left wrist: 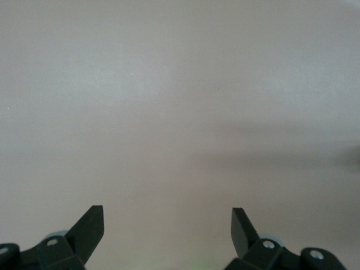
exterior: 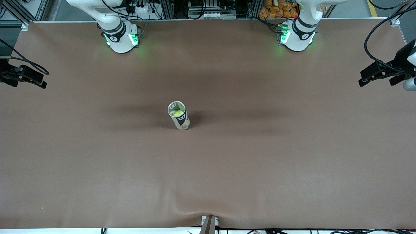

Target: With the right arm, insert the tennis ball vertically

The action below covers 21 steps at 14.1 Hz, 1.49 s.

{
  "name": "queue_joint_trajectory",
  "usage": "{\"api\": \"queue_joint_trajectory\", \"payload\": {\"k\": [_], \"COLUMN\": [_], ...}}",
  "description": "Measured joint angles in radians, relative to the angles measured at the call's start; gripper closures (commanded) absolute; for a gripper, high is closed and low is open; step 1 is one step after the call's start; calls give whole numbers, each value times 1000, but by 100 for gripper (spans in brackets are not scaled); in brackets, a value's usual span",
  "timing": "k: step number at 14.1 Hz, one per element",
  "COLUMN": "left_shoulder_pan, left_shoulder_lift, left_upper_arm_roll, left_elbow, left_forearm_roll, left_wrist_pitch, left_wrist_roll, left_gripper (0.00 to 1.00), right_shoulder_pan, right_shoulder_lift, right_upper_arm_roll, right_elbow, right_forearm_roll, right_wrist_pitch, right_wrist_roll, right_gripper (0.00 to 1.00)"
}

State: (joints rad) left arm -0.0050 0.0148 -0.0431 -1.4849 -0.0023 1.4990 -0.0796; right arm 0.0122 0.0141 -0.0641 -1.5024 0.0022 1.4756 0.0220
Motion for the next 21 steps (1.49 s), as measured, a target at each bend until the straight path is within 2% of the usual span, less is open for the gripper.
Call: {"api": "queue_joint_trajectory", "payload": {"k": [21], "left_shoulder_pan": [-3], "left_shoulder_lift": [12], "left_upper_arm_roll": [25], "left_elbow": [-1], "left_forearm_roll": [-17], "left_wrist_pitch": [-5], "left_wrist_roll": [18], "left_gripper": [0], "right_shoulder_pan": [0], "right_shoulder_lift": [0], "right_upper_arm_roll": [-1], "right_elbow": [6], "right_forearm_roll": [0], "right_wrist_pitch": [0], "right_wrist_roll": [0], "right_gripper": [0]}}
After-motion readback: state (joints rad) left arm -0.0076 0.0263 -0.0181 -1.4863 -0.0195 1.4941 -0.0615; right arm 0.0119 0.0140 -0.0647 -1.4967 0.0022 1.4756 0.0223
